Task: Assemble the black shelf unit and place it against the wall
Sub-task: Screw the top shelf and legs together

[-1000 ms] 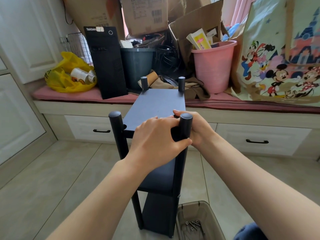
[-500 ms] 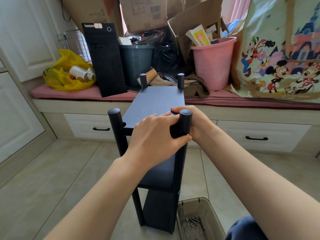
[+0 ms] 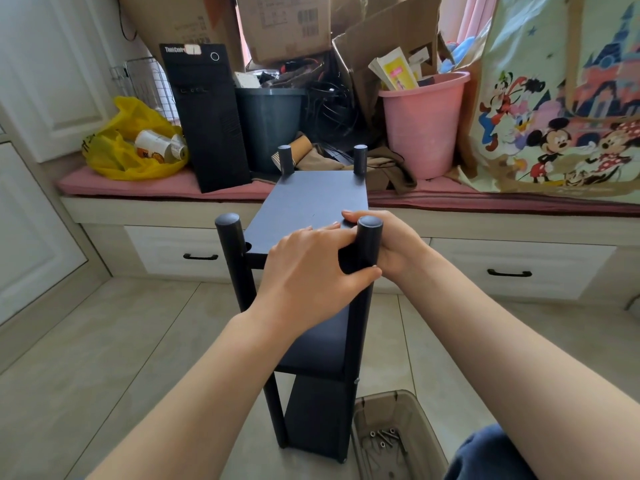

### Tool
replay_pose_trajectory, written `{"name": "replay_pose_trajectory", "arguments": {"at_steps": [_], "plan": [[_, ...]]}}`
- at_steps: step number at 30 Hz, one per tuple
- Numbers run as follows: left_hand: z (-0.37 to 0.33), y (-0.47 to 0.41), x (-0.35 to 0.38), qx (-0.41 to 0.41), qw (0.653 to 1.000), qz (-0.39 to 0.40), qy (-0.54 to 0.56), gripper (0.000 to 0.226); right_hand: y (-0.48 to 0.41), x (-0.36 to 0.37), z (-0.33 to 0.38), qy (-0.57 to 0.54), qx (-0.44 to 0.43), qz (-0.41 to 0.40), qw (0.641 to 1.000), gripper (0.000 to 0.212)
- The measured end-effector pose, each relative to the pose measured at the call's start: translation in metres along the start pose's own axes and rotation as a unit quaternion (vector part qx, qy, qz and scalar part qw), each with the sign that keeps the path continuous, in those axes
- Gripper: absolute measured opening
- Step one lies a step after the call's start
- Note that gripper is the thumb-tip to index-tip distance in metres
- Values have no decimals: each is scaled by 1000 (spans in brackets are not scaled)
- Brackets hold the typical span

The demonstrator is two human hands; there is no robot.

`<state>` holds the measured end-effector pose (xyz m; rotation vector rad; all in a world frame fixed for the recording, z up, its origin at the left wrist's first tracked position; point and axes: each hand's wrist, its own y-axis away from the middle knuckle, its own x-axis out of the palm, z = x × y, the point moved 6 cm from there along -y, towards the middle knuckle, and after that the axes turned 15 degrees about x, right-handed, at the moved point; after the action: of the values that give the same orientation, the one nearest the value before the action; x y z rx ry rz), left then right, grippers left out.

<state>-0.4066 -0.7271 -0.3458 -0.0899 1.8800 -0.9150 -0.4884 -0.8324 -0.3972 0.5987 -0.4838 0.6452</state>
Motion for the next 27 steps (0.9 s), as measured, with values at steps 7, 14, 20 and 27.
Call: {"name": "replay_pose_trajectory", "arguments": {"at_steps": [7, 14, 20, 27], "plan": [[1, 4, 3, 0, 1000, -14, -18, 45, 16, -6, -1, -81, 9, -15, 997, 12], [-3, 9, 6, 62, 993, -44, -86, 43, 34, -35, -9, 3, 30, -53, 998, 22], [-6, 12, 10, 110, 985, -73, -112, 46, 27, -87, -25, 81, 101, -122, 984, 32], [-7, 14, 10, 110, 982, -102, -115, 34, 9, -176, -120, 95, 173, -167, 966, 27]]}}
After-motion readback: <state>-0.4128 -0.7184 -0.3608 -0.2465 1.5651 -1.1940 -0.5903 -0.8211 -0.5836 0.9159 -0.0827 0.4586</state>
